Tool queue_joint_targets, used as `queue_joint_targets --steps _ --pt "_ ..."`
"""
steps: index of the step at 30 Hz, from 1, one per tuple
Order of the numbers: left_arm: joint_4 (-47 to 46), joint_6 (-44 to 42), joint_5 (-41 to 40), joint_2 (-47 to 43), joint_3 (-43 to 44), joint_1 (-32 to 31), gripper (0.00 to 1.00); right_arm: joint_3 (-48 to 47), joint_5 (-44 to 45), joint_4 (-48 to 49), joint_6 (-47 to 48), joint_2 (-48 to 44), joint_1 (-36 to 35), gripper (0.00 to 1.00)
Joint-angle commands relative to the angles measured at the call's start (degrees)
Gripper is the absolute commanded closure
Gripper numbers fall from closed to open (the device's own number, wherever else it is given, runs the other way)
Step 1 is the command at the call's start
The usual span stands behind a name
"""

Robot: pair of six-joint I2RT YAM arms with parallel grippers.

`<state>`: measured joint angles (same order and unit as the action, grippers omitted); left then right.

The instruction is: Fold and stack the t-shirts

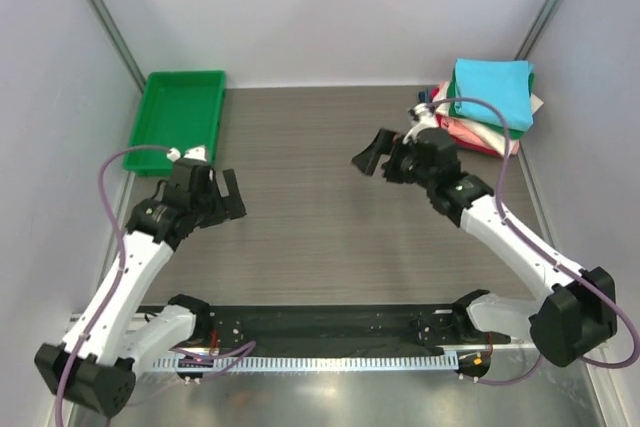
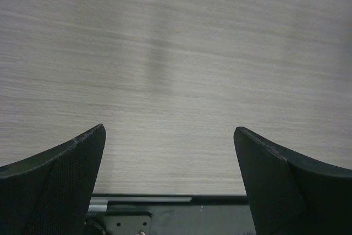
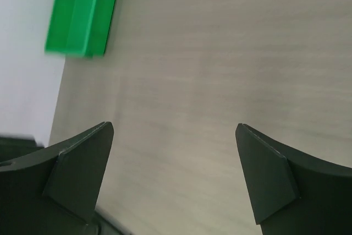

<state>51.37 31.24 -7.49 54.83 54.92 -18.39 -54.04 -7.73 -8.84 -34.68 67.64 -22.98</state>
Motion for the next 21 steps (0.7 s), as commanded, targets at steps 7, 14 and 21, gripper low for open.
queue_joint_targets --steps 7,14,21 --pt "-16.6 -0.7 -13.9 -18.4 -7.8 -0.2 0.06 6.4 10.3 0.7 1.5 -4.5 -23.9 0.00" --pt "-50.1 -20.3 -30.8 -23.3 -28.4 -0.2 0.00 14.0 14.4 3.6 -0.7 -11.6 -28.8 0.00" --pt "-71.7 -16.8 -29.9 -0.5 -36.9 6.7 0.00 16.6 16.5 1.2 0.6 -18.1 -29.0 0.00"
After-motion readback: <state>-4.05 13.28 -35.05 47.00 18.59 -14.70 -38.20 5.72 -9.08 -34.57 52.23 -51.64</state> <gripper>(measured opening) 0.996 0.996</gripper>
